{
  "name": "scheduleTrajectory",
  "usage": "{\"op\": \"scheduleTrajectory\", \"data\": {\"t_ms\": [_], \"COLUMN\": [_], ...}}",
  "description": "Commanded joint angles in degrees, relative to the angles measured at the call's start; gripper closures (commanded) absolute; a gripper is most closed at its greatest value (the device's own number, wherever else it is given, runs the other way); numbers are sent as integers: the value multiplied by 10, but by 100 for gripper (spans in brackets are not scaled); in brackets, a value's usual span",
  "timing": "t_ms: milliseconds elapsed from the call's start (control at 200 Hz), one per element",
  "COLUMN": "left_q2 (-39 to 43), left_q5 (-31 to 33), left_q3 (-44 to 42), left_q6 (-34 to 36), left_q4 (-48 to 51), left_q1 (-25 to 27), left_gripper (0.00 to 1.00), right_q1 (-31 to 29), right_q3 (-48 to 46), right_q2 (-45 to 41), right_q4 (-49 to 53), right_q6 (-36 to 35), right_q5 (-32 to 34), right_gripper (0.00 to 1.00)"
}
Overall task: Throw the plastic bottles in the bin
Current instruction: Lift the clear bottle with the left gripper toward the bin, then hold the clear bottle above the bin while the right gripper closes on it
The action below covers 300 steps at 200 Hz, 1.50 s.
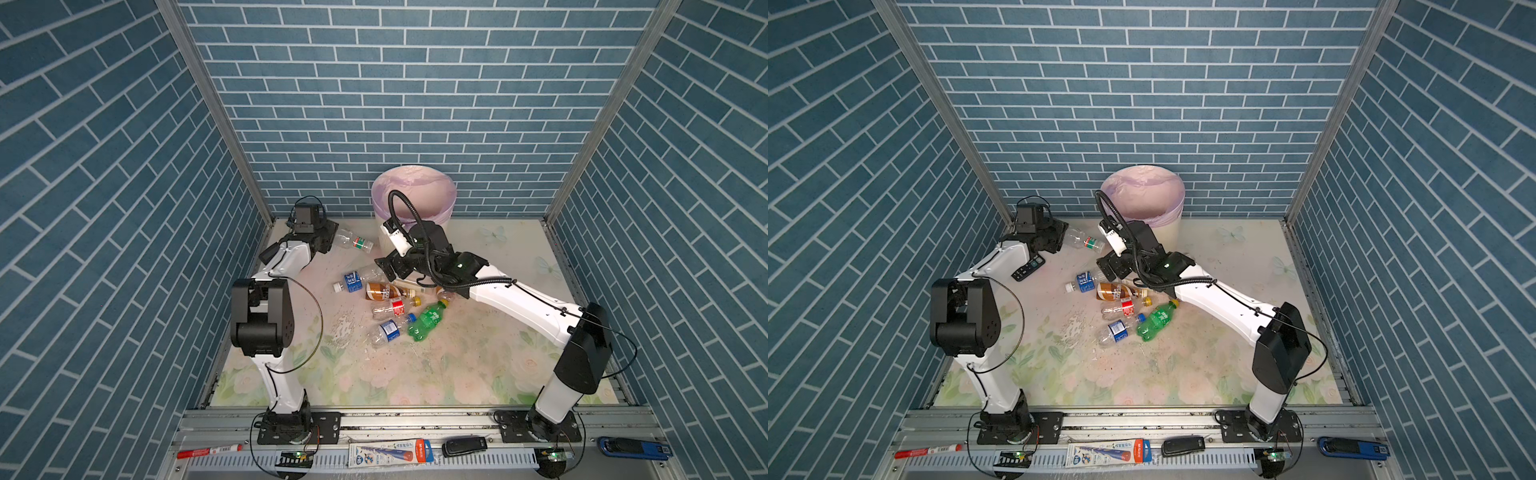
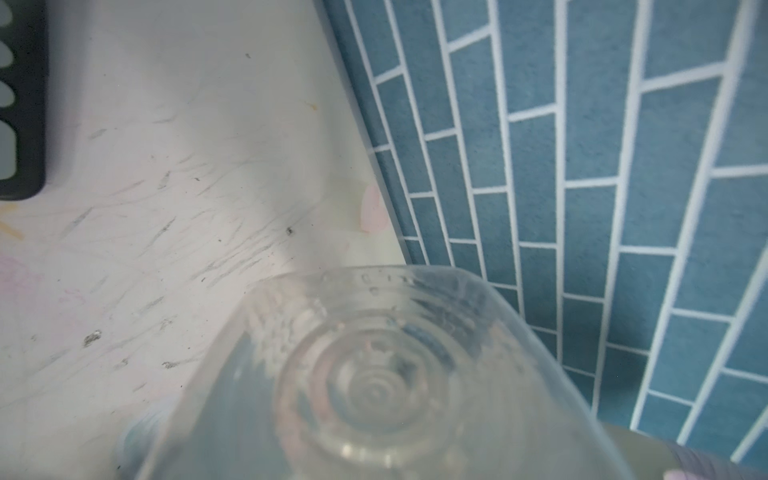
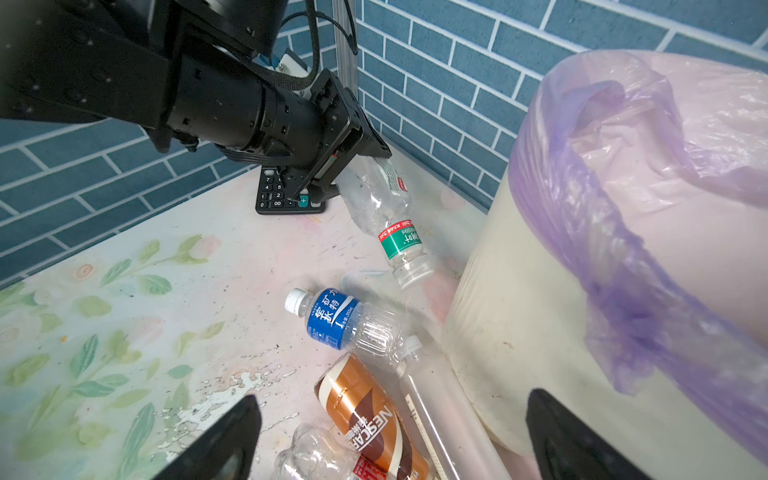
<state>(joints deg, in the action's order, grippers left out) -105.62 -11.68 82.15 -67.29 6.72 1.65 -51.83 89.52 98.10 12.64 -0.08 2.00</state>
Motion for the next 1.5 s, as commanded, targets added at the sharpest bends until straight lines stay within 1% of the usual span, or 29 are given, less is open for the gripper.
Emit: {"op": "scheduleTrajectory", "data": {"t_ms": [0, 275, 315, 330, 365, 515, 675, 865, 1065, 1335, 1495], "left_q2": [62, 182, 194, 199, 208, 235, 242, 245, 258, 261, 256], "left_q5": [-24, -37, -42, -45, -53, -68, -88, -106, -113, -118, -116], "left_q3": [-16, -61, -67, -69, -72, -69, -57, -45, -43, -36, -30], "left_q6": [92, 192, 199, 201, 205, 225, 221, 209, 210, 207, 205], "left_q4": [-36, -66, -75, -79, -87, -92, -101, -115, -121, -134, -137], "left_q1": [6, 36, 42, 44, 48, 68, 90, 119, 145, 177, 189], "left_gripper": [48, 47, 47, 47, 47, 46, 46, 45, 45, 44, 43], "right_q1": [7, 14, 16, 17, 19, 26, 28, 34, 48, 59, 65], "right_q3": [15, 73, 81, 84, 92, 126, 153, 164, 178, 192, 188], "right_q2": [-21, -4, -2, -1, 2, 13, 28, 40, 47, 59, 60], "right_q4": [11, 23, 22, 22, 22, 22, 26, 26, 26, 19, 10], "right_q6": [31, 46, 50, 51, 55, 69, 70, 70, 69, 75, 88], "right_q5": [-35, -67, -67, -82, -91, -116, -126, -120, -120, -127, -137], "right_gripper": [1, 1, 1, 1, 1, 1, 1, 1, 3, 9, 17]}}
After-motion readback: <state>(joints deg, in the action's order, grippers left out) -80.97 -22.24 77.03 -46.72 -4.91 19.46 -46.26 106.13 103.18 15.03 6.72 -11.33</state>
